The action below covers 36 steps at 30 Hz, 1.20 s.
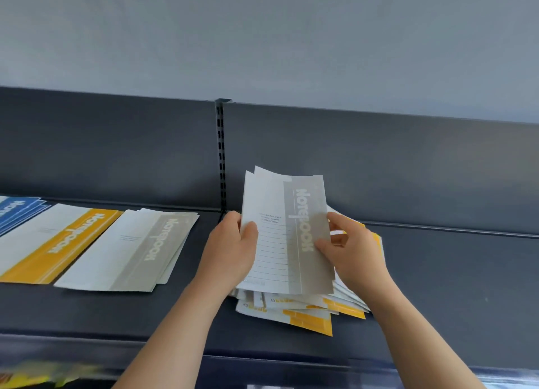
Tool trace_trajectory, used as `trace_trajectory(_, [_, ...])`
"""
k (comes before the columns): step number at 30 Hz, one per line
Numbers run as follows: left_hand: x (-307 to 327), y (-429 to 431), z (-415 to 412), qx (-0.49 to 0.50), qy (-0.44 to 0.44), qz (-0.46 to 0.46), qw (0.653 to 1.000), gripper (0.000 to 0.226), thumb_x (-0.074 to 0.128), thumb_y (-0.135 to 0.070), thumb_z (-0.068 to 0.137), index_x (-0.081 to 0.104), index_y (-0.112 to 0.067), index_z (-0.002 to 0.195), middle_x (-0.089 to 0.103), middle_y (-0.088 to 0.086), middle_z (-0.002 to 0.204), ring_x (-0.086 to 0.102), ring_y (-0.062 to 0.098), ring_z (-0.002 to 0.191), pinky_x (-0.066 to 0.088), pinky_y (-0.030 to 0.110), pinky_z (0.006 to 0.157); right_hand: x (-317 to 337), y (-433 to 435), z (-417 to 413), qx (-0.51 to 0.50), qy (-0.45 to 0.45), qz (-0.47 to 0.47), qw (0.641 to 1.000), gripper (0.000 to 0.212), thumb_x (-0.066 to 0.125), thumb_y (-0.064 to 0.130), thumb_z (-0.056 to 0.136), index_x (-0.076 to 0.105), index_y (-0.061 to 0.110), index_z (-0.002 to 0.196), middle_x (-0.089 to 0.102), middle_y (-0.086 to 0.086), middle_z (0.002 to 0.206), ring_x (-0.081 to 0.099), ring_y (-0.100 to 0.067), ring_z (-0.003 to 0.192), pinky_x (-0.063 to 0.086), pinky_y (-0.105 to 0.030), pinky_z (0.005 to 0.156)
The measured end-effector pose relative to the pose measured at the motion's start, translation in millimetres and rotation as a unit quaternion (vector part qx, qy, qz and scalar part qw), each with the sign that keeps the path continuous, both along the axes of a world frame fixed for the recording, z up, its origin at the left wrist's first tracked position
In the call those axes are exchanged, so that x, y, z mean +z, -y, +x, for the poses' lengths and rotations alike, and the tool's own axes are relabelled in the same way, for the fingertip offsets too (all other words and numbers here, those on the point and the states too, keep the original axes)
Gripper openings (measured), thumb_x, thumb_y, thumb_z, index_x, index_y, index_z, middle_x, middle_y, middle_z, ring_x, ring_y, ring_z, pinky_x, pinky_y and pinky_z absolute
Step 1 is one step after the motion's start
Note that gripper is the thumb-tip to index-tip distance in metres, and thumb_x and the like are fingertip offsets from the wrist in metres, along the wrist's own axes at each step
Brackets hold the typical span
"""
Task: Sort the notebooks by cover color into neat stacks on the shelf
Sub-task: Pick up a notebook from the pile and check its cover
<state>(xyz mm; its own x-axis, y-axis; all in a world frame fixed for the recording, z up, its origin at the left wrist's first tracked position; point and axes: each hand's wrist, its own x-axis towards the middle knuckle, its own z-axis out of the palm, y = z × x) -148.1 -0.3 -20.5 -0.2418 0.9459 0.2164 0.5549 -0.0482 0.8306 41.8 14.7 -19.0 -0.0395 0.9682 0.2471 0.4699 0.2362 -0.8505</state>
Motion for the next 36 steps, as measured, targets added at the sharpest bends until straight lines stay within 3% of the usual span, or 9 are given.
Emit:
trace_trajectory(2, [2,8,-19,-0.013,0.024,-0.016,0.999,0.009,0.044,-0.016,0.091,0.053,-0.016,0.093,0.062,-0.006,0.082,0.049,0.010,0.061,0.037,0.023,0.050,0,-1,-17,0.001,0.006,0.003,1.000,0.028,0.061,0.014,0.087,0.061,0.028,0.111,0.065,0.007,0.103,0.064,-0.010,0.087,0.051,-0.016,0.057])
trace_trajectory(5, [2,18,-51,-0.013,0.031,-0.017,0.999,0.019,0.044,-0.013,0.092,0.052,-0.026,0.104,0.063,-0.016,0.099,0.059,0.004,0.082,0.051,0.025,0.061,1,-2,-48,0.016,0.009,0.018,1.000,0.024,0.061,0.014,0.087,0.058,0.032,0.103,0.063,0.011,0.098,0.062,-0.006,0.085,0.049,-0.018,0.057])
trace_trajectory(9, [-2,29,-100,0.006,0.009,0.000,1.000,0.022,0.045,-0.018,0.098,0.050,-0.028,0.117,0.056,-0.019,0.109,0.054,-0.001,0.085,0.042,0.009,0.056,2,-3,-99,0.039,0.024,0.041,0.998,0.028,0.060,0.014,0.085,0.060,0.033,0.105,0.063,0.011,0.099,0.061,-0.004,0.083,0.047,-0.017,0.061])
trace_trajectory(15, [-2,36,-182,0.052,-0.033,0.019,0.998,0.020,0.050,-0.023,0.097,0.055,-0.024,0.117,0.056,-0.018,0.106,0.055,0.001,0.083,0.038,0.007,0.055,1,5,-182,0.073,-0.006,0.032,0.997,0.044,0.060,0.009,0.085,0.050,0.052,0.085,0.064,0.008,0.085,0.062,-0.011,0.078,0.055,-0.025,0.065])
trace_trajectory(20, [-7,36,-238,0.051,-0.082,0.001,0.995,0.010,0.053,-0.029,0.095,0.058,-0.021,0.100,0.058,-0.012,0.085,0.056,0.003,0.069,0.036,0.009,0.053,-7,7,-234,0.071,-0.010,0.012,0.997,0.037,0.057,0.008,0.087,0.054,0.044,0.099,0.065,0.011,0.090,0.063,-0.010,0.082,0.055,-0.023,0.065])
trace_trajectory(24, [-13,34,-271,0.019,-0.094,-0.030,0.995,0.010,0.053,-0.029,0.095,0.059,-0.020,0.097,0.060,-0.012,0.087,0.056,0.003,0.068,0.037,0.010,0.052,-16,11,-266,0.043,-0.004,-0.009,0.999,0.039,0.056,0.008,0.086,0.055,0.041,0.107,0.066,0.011,0.091,0.064,-0.009,0.083,0.055,-0.025,0.068])
trace_trajectory(29, [-17,37,-302,-0.008,-0.087,-0.049,0.995,0.020,0.053,-0.026,0.096,0.057,-0.021,0.115,0.062,-0.008,0.119,0.059,0.004,0.088,0.042,0.008,0.060,-18,20,-296,0.032,0.001,-0.030,0.999,0.043,0.055,0.010,0.087,0.048,0.050,0.101,0.062,0.011,0.087,0.061,-0.007,0.079,0.049,-0.019,0.059])
trace_trajectory(36, [-17,50,-338,0.038,-0.068,-0.044,0.996,0.025,0.053,-0.026,0.096,0.054,-0.020,0.120,0.060,-0.005,0.123,0.054,0.006,0.095,0.041,0.007,0.061,-19,17,-334,0.060,0.021,-0.032,0.997,0.034,0.055,0.014,0.089,0.051,0.042,0.109,0.061,0.011,0.092,0.058,-0.005,0.081,0.044,-0.010,0.043])
